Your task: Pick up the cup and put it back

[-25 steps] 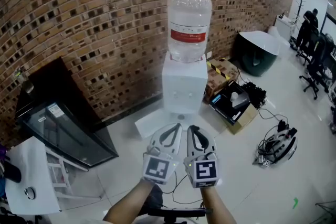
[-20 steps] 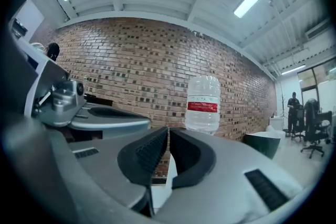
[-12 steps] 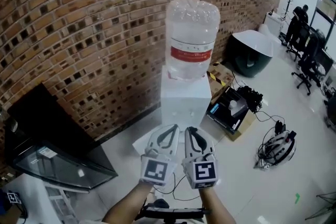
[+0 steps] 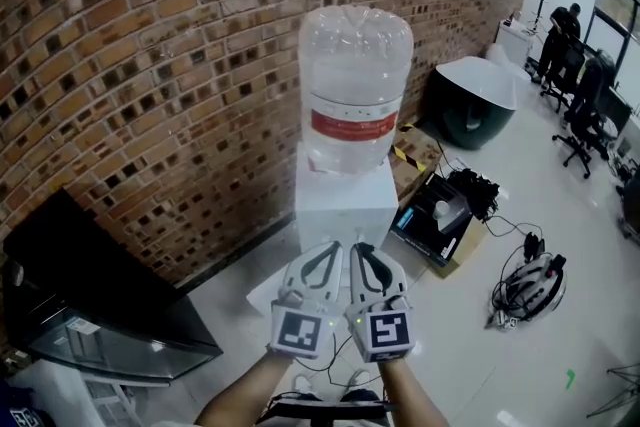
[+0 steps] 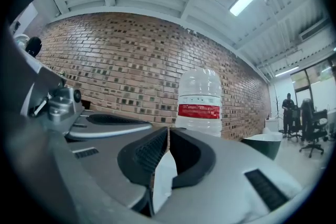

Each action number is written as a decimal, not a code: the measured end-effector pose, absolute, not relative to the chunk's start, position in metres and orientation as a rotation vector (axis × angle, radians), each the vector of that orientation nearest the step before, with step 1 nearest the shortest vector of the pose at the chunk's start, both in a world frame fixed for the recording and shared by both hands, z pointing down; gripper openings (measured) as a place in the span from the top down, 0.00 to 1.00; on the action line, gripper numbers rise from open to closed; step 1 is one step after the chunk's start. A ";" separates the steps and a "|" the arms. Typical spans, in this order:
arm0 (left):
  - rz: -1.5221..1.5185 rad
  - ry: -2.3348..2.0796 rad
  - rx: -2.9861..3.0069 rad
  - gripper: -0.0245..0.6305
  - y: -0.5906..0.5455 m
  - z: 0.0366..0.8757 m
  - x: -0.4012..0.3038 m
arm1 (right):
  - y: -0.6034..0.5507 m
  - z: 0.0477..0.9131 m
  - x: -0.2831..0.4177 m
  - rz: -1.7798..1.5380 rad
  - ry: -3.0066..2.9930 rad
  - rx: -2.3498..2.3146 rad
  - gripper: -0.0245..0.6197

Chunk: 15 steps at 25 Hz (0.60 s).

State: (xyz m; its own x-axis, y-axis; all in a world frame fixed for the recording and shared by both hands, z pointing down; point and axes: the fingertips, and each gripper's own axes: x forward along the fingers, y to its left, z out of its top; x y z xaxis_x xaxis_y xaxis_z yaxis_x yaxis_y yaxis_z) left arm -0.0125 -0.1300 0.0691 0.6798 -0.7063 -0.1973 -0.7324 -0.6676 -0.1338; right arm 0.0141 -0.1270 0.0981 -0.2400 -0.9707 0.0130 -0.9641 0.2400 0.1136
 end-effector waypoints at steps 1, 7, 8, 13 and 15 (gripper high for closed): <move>0.191 1.169 -2.688 0.96 -0.134 0.070 -0.007 | -0.130 0.100 0.019 -0.127 -2.413 1.874 0.94; 0.182 1.140 -2.669 0.96 -0.148 0.084 0.028 | -0.150 0.121 0.050 -0.116 -2.453 1.823 0.94; 0.190 1.147 -2.665 0.96 -0.149 0.088 0.031 | -0.153 0.125 0.054 -0.123 -2.458 1.814 0.94; 0.183 1.202 -2.663 0.96 -0.158 0.125 0.040 | -0.162 0.153 0.067 -0.150 -2.478 1.775 0.92; 0.190 1.224 -2.661 0.96 -0.160 0.146 0.042 | -0.164 0.173 0.071 -0.148 -2.479 1.766 0.92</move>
State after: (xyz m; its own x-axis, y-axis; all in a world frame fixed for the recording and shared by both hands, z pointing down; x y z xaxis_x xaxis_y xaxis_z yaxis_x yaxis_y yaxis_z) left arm 0.0418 -0.1604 0.1461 0.6474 -0.7350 -0.2015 -0.7615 -0.6344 -0.1326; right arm 0.0711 -0.1640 0.1732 -0.3254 -0.9454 0.0206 -0.9362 0.3251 0.1335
